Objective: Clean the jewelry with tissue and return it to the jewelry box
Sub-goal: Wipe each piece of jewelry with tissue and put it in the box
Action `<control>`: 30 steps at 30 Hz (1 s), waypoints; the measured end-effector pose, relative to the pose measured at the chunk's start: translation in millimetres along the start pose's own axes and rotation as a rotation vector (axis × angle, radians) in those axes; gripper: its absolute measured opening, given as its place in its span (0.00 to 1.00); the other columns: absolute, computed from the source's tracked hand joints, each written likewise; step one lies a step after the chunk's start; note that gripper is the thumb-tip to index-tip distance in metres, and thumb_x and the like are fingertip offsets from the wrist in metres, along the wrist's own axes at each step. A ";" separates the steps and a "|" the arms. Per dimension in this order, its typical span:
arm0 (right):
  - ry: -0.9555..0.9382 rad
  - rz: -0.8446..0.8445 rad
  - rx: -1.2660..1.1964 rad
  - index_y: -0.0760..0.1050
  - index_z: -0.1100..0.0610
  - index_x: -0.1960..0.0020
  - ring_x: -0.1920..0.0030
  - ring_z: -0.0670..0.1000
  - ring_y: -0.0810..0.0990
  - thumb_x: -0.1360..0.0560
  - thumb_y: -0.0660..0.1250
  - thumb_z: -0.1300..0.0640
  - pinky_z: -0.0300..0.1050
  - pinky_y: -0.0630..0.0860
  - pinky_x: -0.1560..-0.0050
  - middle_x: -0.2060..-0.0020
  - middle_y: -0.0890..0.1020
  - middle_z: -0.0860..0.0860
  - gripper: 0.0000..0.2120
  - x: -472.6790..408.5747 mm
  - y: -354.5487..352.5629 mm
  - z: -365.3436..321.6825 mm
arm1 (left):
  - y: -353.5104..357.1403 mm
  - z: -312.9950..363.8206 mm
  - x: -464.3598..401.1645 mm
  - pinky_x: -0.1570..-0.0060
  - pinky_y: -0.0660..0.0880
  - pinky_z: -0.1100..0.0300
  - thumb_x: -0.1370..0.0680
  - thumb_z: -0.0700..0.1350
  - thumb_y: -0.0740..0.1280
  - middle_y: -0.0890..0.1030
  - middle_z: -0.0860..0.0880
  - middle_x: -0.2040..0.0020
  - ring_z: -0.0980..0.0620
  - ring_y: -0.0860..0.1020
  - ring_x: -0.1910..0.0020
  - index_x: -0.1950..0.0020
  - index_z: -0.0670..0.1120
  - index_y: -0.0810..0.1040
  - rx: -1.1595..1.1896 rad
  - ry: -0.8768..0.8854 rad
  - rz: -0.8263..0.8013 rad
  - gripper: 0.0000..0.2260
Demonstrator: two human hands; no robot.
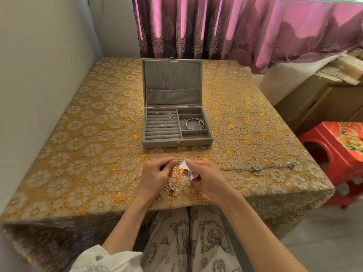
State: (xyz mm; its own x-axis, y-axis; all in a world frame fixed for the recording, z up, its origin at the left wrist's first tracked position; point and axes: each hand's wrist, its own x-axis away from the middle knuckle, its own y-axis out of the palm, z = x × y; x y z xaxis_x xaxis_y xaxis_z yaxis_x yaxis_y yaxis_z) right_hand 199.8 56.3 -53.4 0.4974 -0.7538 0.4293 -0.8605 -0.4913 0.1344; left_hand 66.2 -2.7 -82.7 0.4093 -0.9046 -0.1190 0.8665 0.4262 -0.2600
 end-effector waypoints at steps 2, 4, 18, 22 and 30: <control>-0.027 0.054 -0.026 0.81 0.56 0.59 0.62 0.53 0.72 0.24 0.65 0.57 0.42 0.67 0.63 0.70 0.81 0.50 0.09 1.7 3.2 6.4 | 1.0 -0.2 0.4 0.75 0.66 0.66 0.24 0.40 0.67 0.76 0.50 0.72 0.59 0.68 0.75 0.58 0.52 0.81 -0.002 -0.013 0.028 0.08; -0.063 0.112 -0.036 0.82 0.56 0.59 0.67 0.48 0.71 0.24 0.65 0.55 0.37 0.67 0.68 0.68 0.80 0.49 0.10 6.5 8.9 11.6 | 2.0 -0.2 0.3 0.76 0.65 0.68 0.24 0.40 0.67 0.76 0.51 0.72 0.60 0.68 0.76 0.57 0.52 0.81 0.009 -0.028 0.071 0.07; -0.116 0.167 -0.058 0.81 0.58 0.50 0.72 0.40 0.70 0.24 0.65 0.56 0.32 0.66 0.71 0.62 0.81 0.51 0.09 22.0 22.7 23.0 | 2.8 3.0 -5.1 0.75 0.67 0.65 0.23 0.43 0.65 0.76 0.50 0.72 0.59 0.68 0.76 0.59 0.51 0.81 0.052 -0.092 0.164 0.08; -0.121 0.086 -0.024 0.81 0.56 0.59 0.68 0.46 0.70 0.25 0.66 0.56 0.37 0.66 0.66 0.70 0.79 0.49 0.08 19.1 1.3 3.4 | -5.7 2.2 -3.5 0.76 0.62 0.66 0.22 0.40 0.63 0.76 0.49 0.73 0.56 0.67 0.76 0.58 0.43 0.81 0.181 -0.087 0.020 0.08; -0.066 -0.026 0.069 0.82 0.59 0.58 0.64 0.48 0.72 0.25 0.66 0.56 0.36 0.66 0.67 0.69 0.79 0.49 0.09 19.0 -5.6 -0.1 | -3.8 4.8 1.2 0.76 0.65 0.68 0.27 0.49 0.65 0.78 0.52 0.73 0.59 0.69 0.76 0.58 0.50 0.82 0.090 0.009 -0.118 0.07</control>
State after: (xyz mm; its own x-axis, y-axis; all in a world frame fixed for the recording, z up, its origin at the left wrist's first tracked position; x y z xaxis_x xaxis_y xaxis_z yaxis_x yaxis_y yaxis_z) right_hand 214.0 44.7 -45.9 0.5276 -0.7663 0.3667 -0.8388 -0.5382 0.0822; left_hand 64.7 -5.4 -77.2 0.3008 -0.9483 -0.1018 0.9306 0.3151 -0.1861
